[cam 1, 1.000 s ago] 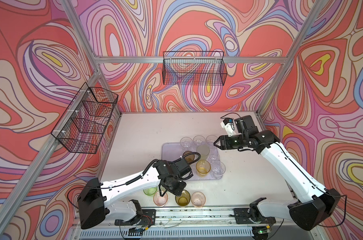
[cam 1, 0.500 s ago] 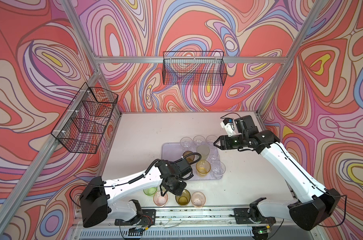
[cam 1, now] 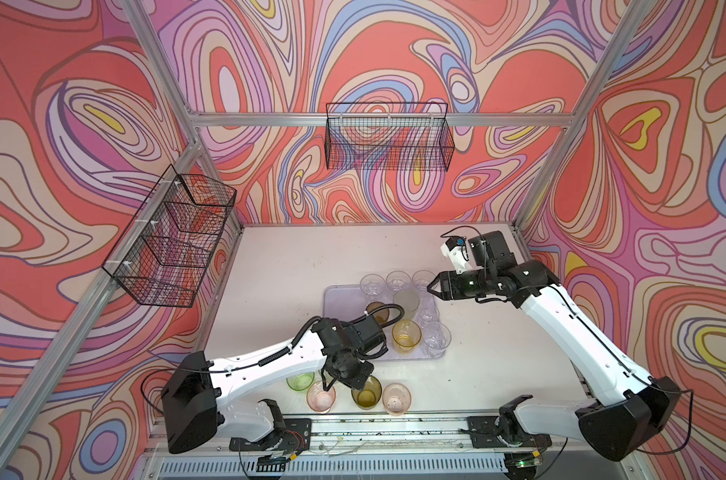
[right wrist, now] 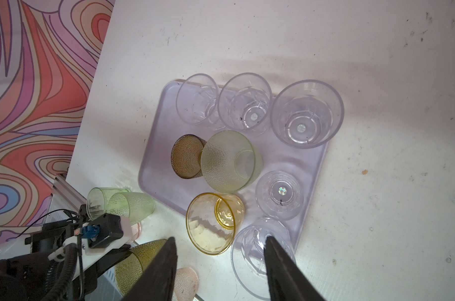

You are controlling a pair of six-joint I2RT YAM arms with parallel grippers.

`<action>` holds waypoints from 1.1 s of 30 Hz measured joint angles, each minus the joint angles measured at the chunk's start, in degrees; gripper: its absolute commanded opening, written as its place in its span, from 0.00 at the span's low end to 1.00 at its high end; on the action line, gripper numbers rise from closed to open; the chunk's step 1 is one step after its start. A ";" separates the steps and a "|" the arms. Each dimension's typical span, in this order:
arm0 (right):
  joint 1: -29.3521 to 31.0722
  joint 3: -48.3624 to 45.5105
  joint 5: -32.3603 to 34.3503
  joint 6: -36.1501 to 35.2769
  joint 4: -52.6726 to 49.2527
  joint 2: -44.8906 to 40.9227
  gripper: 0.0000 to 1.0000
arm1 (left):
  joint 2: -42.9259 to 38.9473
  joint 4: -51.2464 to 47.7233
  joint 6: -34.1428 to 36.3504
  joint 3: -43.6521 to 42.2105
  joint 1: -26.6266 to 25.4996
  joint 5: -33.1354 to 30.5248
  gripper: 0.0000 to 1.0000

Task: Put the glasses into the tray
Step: 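Close the left gripper on the second dark olive cup's rim, then lift the second dark olive cup with the left gripper toward the tray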

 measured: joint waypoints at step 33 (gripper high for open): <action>0.00 -0.74 0.02 -0.15 0.04 -0.37 0.55 | 1.75 -8.04 1.29 10.12 7.91 -2.91 0.00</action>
